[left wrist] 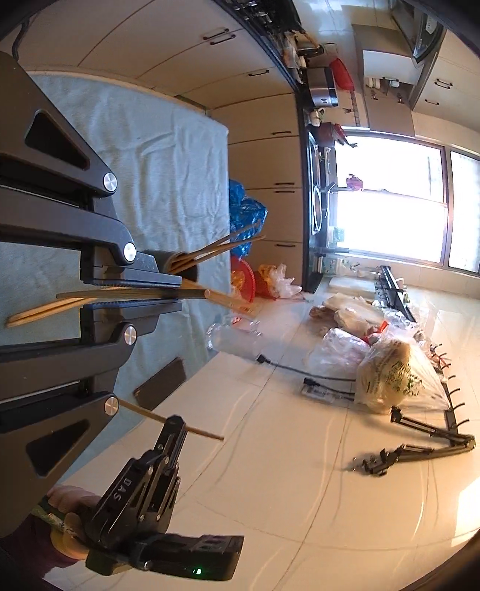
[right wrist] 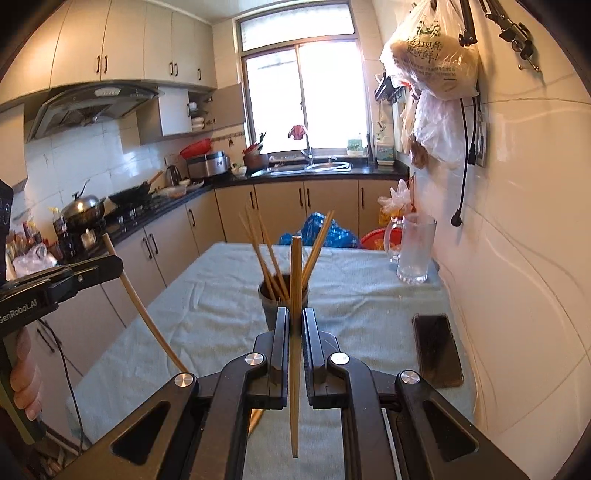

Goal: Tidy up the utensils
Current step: 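Lift both held chopsticks up toward the black cup, then lower the left tool's chopstick into the black cup and open while the right tool releases its own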

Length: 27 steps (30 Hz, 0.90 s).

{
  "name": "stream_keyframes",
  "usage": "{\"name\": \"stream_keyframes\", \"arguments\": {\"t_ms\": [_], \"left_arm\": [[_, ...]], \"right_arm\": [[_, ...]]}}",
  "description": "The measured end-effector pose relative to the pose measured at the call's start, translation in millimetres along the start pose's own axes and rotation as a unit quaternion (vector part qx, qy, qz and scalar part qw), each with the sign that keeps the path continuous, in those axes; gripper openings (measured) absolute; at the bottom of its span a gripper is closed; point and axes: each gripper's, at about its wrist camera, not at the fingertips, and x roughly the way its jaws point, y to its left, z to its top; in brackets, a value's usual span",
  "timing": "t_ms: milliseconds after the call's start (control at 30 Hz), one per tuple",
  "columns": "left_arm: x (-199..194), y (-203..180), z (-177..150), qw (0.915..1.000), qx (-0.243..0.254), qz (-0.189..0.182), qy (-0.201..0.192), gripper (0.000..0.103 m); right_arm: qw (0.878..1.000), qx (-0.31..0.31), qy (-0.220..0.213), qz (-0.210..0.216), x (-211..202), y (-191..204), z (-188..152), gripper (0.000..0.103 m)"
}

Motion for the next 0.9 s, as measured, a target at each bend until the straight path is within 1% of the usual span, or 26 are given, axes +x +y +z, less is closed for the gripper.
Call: {"name": "stream_keyframes", "arguments": {"t_ms": [133, 333, 433, 500, 633, 767, 833, 900], "left_arm": [[13, 5, 35, 0.9999, -0.002, 0.008, -0.010, 0.005], [36, 2, 89, 0.9986, -0.002, 0.021, -0.049, 0.005], [56, 1, 107, 0.9981, -0.005, 0.027, -0.056, 0.005], [71, 1, 114, 0.9978, -0.002, 0.035, -0.056, 0.005], [104, 7, 118, 0.9981, -0.006, 0.046, -0.041, 0.005], [145, 21, 112, 0.9989, -0.024, 0.041, 0.000, 0.005], [163, 27, 104, 0.9984, -0.031, 0.042, 0.020, 0.005], [173, 29, 99, 0.9981, -0.030, 0.043, 0.032, 0.005]], "right_arm": [[0.999, 0.018, -0.026, 0.008, 9, -6, 30, 0.007], [0.996, 0.043, -0.073, 0.019, 33, -8, 78, 0.007], [0.995, 0.047, -0.093, 0.011, 52, -5, 98, 0.007], [0.994, 0.048, -0.099, 0.006, 67, -2, 109, 0.007], [0.994, 0.051, -0.096, -0.001, 96, -4, 117, 0.007], [0.995, 0.064, -0.074, -0.008, 129, -14, 113, 0.007], [0.995, 0.066, -0.070, -0.017, 138, -19, 109, 0.008], [0.996, 0.081, -0.047, -0.004, 152, -28, 105, 0.008]]}}
